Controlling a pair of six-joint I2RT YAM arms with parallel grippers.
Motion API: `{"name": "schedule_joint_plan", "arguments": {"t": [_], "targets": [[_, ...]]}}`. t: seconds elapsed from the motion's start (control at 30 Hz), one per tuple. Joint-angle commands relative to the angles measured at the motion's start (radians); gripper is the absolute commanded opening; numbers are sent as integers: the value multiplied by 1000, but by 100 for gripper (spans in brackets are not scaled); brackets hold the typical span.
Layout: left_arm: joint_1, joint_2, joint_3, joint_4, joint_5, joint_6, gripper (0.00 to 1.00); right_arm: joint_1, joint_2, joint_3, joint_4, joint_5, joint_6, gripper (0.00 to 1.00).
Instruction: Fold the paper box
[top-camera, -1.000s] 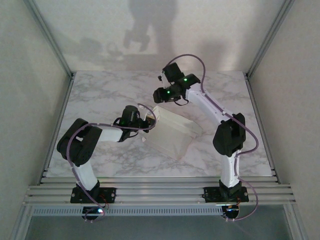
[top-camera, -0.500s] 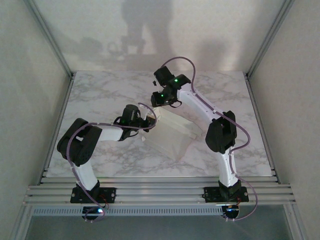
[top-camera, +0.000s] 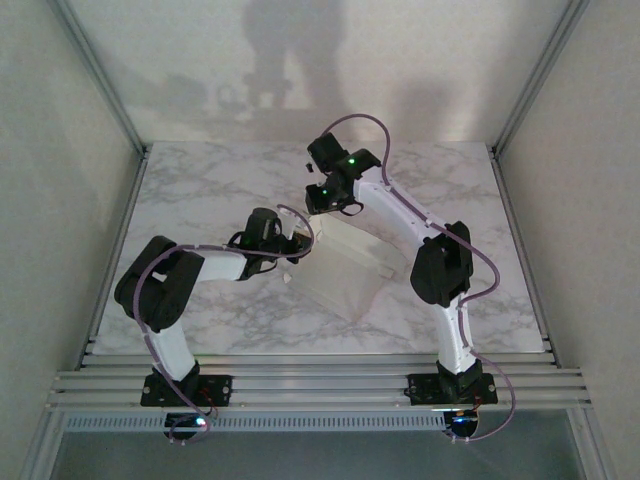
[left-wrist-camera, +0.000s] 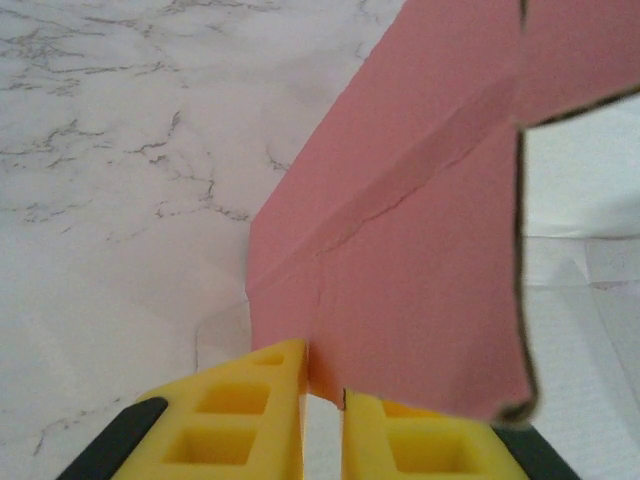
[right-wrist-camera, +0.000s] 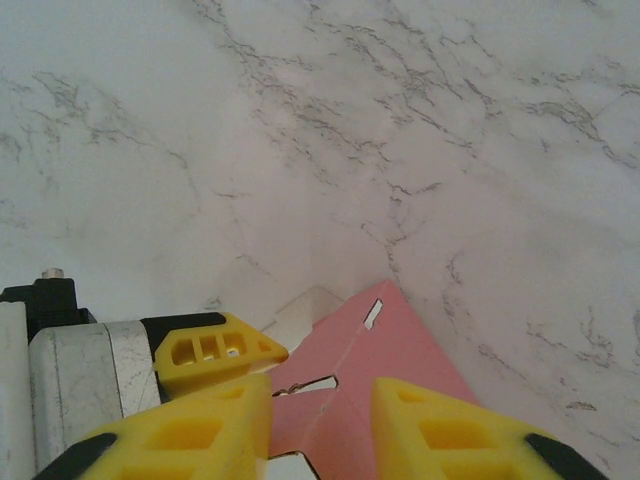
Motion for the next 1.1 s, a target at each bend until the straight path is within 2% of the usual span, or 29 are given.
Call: {"name": "schedule_joint_plan", "arguments": {"t": [0.0, 0.2, 0.33, 0.53, 0.67, 1.07], "targets": [[-6, 16, 24, -33, 9, 8, 17, 0, -28, 6, -41, 32, -20, 29], [-6, 22, 34, -49, 4, 12, 17, -21, -28, 15, -42, 23, -31, 24], [-6, 35, 50, -62, 8, 15, 17, -39, -27, 34, -53, -41, -49, 22], [-6, 50, 61, -53, 26, 4, 17, -54, -11, 57, -83, -119, -73, 27], [-6, 59, 73, -60, 31, 3, 17, -54, 5, 70, -102, -110, -83, 28], [-6, 63, 84, -64, 34, -1, 17, -53, -8, 34, -96, -71, -95, 17]]}}
